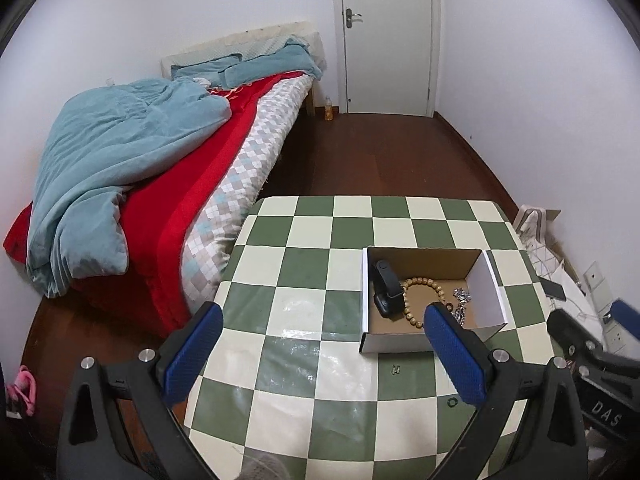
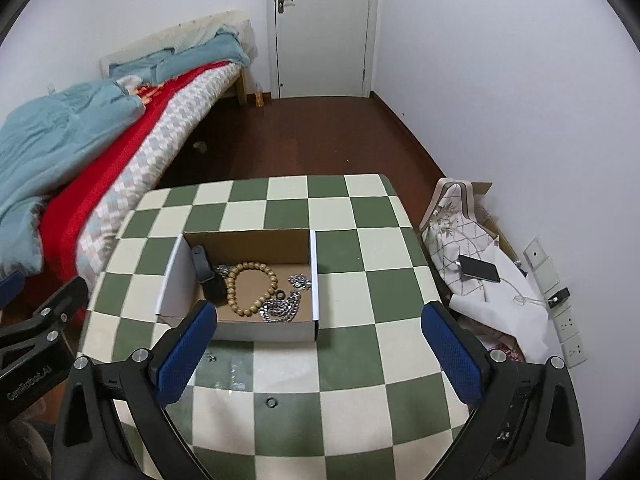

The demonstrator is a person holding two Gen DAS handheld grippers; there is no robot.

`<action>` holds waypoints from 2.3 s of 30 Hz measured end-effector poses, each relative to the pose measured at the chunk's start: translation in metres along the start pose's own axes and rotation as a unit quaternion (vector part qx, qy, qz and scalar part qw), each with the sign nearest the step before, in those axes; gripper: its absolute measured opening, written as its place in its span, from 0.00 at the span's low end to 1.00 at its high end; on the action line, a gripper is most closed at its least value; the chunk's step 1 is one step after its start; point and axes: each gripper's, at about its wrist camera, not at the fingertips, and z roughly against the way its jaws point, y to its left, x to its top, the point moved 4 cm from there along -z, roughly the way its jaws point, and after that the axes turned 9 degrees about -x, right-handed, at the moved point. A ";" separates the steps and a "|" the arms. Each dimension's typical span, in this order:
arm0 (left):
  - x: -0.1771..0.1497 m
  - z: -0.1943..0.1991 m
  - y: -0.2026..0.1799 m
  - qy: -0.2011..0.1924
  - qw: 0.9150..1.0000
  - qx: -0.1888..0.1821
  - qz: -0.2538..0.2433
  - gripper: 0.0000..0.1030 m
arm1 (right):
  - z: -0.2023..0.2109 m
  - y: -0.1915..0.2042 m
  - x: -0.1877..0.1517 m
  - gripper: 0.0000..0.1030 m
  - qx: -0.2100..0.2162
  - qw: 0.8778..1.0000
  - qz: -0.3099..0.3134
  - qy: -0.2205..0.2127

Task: Organize jewelry
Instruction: 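Move the right tool back to the table and grasp the second black ring, then grasp the small silver stud earring with the left tool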

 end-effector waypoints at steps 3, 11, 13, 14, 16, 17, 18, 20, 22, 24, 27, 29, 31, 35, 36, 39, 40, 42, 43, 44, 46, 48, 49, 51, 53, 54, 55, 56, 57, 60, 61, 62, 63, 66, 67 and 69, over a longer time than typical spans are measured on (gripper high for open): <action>-0.007 0.000 0.003 0.001 1.000 0.009 0.004 1.00 | 0.003 -0.004 -0.010 1.00 0.014 1.000 -0.014 0.010; -0.059 -0.044 0.030 0.064 0.994 0.091 0.005 1.00 | -0.052 0.010 -0.077 1.00 0.024 0.996 -0.002 0.085; -0.071 -0.055 0.037 0.079 0.991 0.111 -0.001 1.00 | -0.073 0.019 -0.096 0.92 0.027 0.994 0.005 0.106; -0.077 -0.060 0.040 0.086 0.989 0.117 -0.004 1.00 | -0.080 0.023 -0.103 0.82 0.029 0.993 0.007 0.112; -0.086 -0.070 0.044 0.099 0.987 0.124 -0.007 1.00 | -0.095 0.033 -0.117 0.73 0.036 0.991 0.011 0.125; -0.090 -0.073 0.045 0.105 0.986 0.127 -0.010 1.00 | -0.100 0.037 -0.120 0.72 0.039 0.991 0.012 0.127; -0.094 -0.077 0.046 0.109 0.986 0.129 -0.013 1.00 | -0.106 0.043 -0.126 0.72 0.044 0.991 0.014 0.128; -0.098 -0.080 0.046 0.115 0.984 0.133 -0.018 1.00 | -0.113 0.052 -0.133 0.69 0.048 0.990 0.022 0.129; -0.100 -0.083 0.045 0.118 0.984 0.132 -0.021 1.00 | -0.119 0.059 -0.140 0.60 0.042 0.990 0.032 0.130; -0.100 -0.087 0.043 0.120 0.984 0.130 -0.023 1.00 | -0.117 0.067 -0.143 0.44 0.024 0.993 0.052 0.107; -0.099 -0.092 0.035 0.123 0.984 0.124 -0.026 1.00 | -0.115 0.071 -0.145 0.13 0.023 0.994 0.058 0.090; -0.097 -0.097 0.027 0.124 0.986 0.112 -0.026 1.00 | -0.115 0.070 -0.147 0.13 0.026 0.994 0.056 0.089; -0.095 -0.103 0.016 0.125 0.988 0.089 -0.024 1.00 | -0.116 0.062 -0.148 0.13 0.027 0.995 0.043 0.091; -0.095 -0.127 -0.011 0.145 0.988 0.045 -0.020 0.99 | -0.120 0.028 -0.140 0.13 0.023 0.995 -0.004 0.101; -0.096 -0.135 -0.020 0.152 0.988 0.034 -0.021 0.99 | -0.121 0.020 -0.138 0.13 0.020 0.995 -0.012 0.102; -0.096 -0.147 -0.039 0.159 0.987 0.014 -0.022 0.85 | -0.126 0.001 -0.134 0.13 0.010 0.994 -0.027 0.104; -0.096 -0.149 -0.043 0.161 0.987 0.009 -0.022 0.81 | -0.127 -0.005 -0.132 0.13 0.006 0.994 -0.031 0.104; -0.096 -0.154 -0.052 0.163 0.986 -0.001 -0.023 0.76 | -0.130 -0.015 -0.130 0.13 0.001 0.994 -0.036 0.104; -0.096 -0.157 -0.056 0.165 0.986 -0.005 -0.024 0.74 | -0.132 -0.019 -0.129 0.13 0.000 0.994 -0.041 0.105; -0.096 -0.159 -0.057 0.167 0.986 -0.008 -0.025 0.74 | -0.134 -0.022 -0.128 0.13 -0.002 0.993 -0.043 0.106; -0.096 -0.162 -0.060 0.169 0.985 -0.011 -0.028 0.69 | -0.138 -0.027 -0.128 0.13 -0.001 0.993 -0.050 0.111; -0.097 -0.165 -0.061 0.173 0.984 -0.016 -0.030 0.55 | -0.140 -0.031 -0.128 0.13 0.000 0.992 -0.057 0.113; -0.098 -0.167 -0.062 0.176 0.984 -0.020 -0.029 0.47 | -0.142 -0.033 -0.127 0.13 -0.001 0.992 -0.058 0.113; -0.097 -0.166 -0.062 0.173 0.984 -0.028 -0.025 0.38 | -0.143 -0.034 -0.127 0.13 0.001 0.991 -0.063 0.114; -0.096 -0.166 -0.063 0.172 0.984 -0.035 -0.025 0.20 | -0.144 -0.033 -0.126 0.13 0.001 0.991 -0.063 0.114; -0.096 -0.166 -0.064 0.173 0.984 -0.035 -0.027 0.09 | -0.144 -0.033 -0.126 0.13 0.001 0.991 -0.064 0.114; -0.097 -0.166 -0.064 0.174 0.984 -0.035 -0.027 0.08 | -0.144 -0.033 -0.126 0.13 0.001 0.991 -0.065 0.114; -0.097 -0.165 -0.064 0.174 0.984 -0.036 -0.027 0.07 | -0.143 -0.033 -0.126 0.13 0.002 0.991 -0.066 0.114; -0.097 -0.164 -0.064 0.173 0.984 -0.035 -0.026 0.06 | -0.143 -0.033 -0.125 0.13 0.002 0.991 -0.067 0.114; -0.099 -0.158 -0.064 0.167 0.985 -0.036 -0.022 0.06 | -0.139 -0.034 -0.122 0.13 0.002 0.992 -0.070 0.109; -0.099 -0.158 -0.061 0.167 0.985 -0.037 -0.022 0.06 | -0.137 -0.034 -0.121 0.13 0.003 0.992 -0.071 0.107; -0.099 -0.155 -0.061 0.166 0.985 -0.038 -0.022 0.06 | -0.135 -0.034 -0.120 0.13 0.004 0.992 -0.072 0.105; -0.100 -0.151 -0.061 0.164 0.985 -0.040 -0.022 0.06 | -0.133 -0.034 -0.117 0.13 0.005 0.992 -0.074 0.102; -0.102 -0.143 -0.061 0.160 0.986 -0.041 -0.026 0.06 | -0.125 -0.033 -0.111 0.13 0.010 0.993 -0.077 0.093; -0.102 -0.140 -0.061 0.158 0.986 -0.042 -0.028 0.06 | -0.123 -0.033 -0.109 0.13 0.012 0.993 -0.078 0.090; -0.103 -0.131 -0.061 0.154 0.987 -0.044 -0.030 0.06 | -0.118 -0.031 -0.105 0.13 0.016 0.993 -0.080 0.085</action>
